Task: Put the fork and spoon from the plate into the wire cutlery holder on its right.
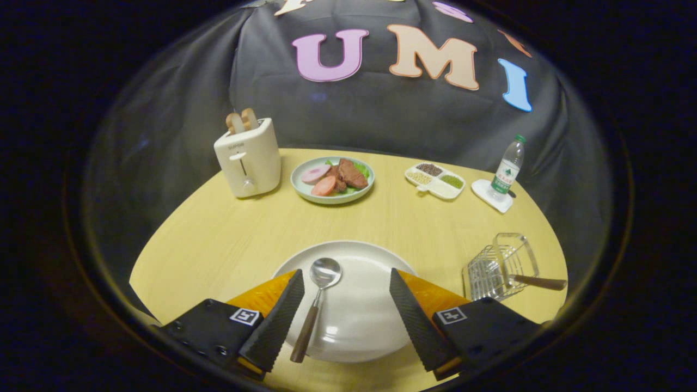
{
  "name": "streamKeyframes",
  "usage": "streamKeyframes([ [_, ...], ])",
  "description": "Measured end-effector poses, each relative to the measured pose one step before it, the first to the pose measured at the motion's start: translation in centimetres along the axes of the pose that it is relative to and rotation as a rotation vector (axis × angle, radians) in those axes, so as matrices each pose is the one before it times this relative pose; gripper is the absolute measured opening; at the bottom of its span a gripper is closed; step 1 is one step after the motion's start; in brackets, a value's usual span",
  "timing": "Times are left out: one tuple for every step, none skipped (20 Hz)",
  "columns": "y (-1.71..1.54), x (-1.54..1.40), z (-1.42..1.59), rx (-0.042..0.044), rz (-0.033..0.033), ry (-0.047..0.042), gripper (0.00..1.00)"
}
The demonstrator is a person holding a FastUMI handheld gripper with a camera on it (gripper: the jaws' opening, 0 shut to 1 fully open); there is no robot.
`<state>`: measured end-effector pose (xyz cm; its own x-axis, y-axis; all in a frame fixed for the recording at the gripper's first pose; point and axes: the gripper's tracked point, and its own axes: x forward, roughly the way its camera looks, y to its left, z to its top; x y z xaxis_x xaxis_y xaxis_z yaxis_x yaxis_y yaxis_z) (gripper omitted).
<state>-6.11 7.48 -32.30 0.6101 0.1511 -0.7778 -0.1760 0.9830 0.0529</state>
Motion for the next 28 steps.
streamKeyframes([
  [0.393,0.376,-0.642,-0.00943,0.00177,0.01273,1.00],
  [0.165,0.241,-0.580,-0.01069,-0.00150,0.01538,1.00],
  [0.188,0.387,-0.653,-0.01042,-0.00253,0.01680,1.00],
  [0.112,0.264,-0.583,-0.00819,-0.00435,0.01537,1.00],
  [0.172,0.282,-0.575,-0.00699,-0.00158,0.01794,1.00],
  [0.165,0.231,-0.633,-0.00571,-0.00168,0.01964,1.00],
  [0.114,0.300,-0.697,-0.00817,-0.00272,0.02245,1.00],
  [0.100,0.174,-0.639,-0.00958,-0.00084,0.02346,0.92],
  [0.090,0.204,-0.560,-0.00645,-0.00002,0.02017,0.84],
  [0.090,0.216,-0.625,-0.00957,-0.00295,0.02245,0.76],
  [0.127,0.169,-0.478,-0.00750,0.00221,0.01867,0.67],
  [0.183,0.054,-0.437,-0.00489,0.00697,0.01729,0.59],
  [0.203,-0.053,0.218,0.00724,0.00717,-0.00757,0.51],
  [0.063,0.164,-0.213,-0.00184,0.00382,0.01429,0.43],
  [0.386,-0.017,0.091,0.00854,0.01513,0.00134,0.34],
  [-0.074,0.028,-0.168,-0.00066,-0.00254,0.00594,0.26],
  [-0.034,0.129,-0.056,0.00384,0.00504,0.00489,0.18],
  [0.098,-0.206,-0.087,0.00645,0.00887,0.01082,0.15],
  [0.184,-0.078,-0.168,0.00617,0.01272,0.00871,0.11],
  [-0.260,-0.197,0.157,0.00365,-0.00703,0.00273,0.08],
  [-0.123,-0.013,-0.111,-0.00165,0.00727,0.00632,0.04],
  [-0.195,-0.238,0.087,0.00655,0.00422,0.00276,0.04],
  [-0.395,-0.337,0.290,0.00498,0.00119,0.00339,0.04],
  [-0.432,-0.378,0.276,0.00311,0.00066,0.00615,0.04],
  [-0.550,-0.419,0.349,0.00221,-0.00234,0.00093,0.04],
  [-0.585,-0.389,0.317,0.00034,-0.00333,0.00609,0.04],
  [-0.455,-0.388,0.230,0.00070,-0.00135,0.00529,0.04],
  [-0.541,-0.426,0.469,0.00318,-0.00147,-0.00219,0.04],
])
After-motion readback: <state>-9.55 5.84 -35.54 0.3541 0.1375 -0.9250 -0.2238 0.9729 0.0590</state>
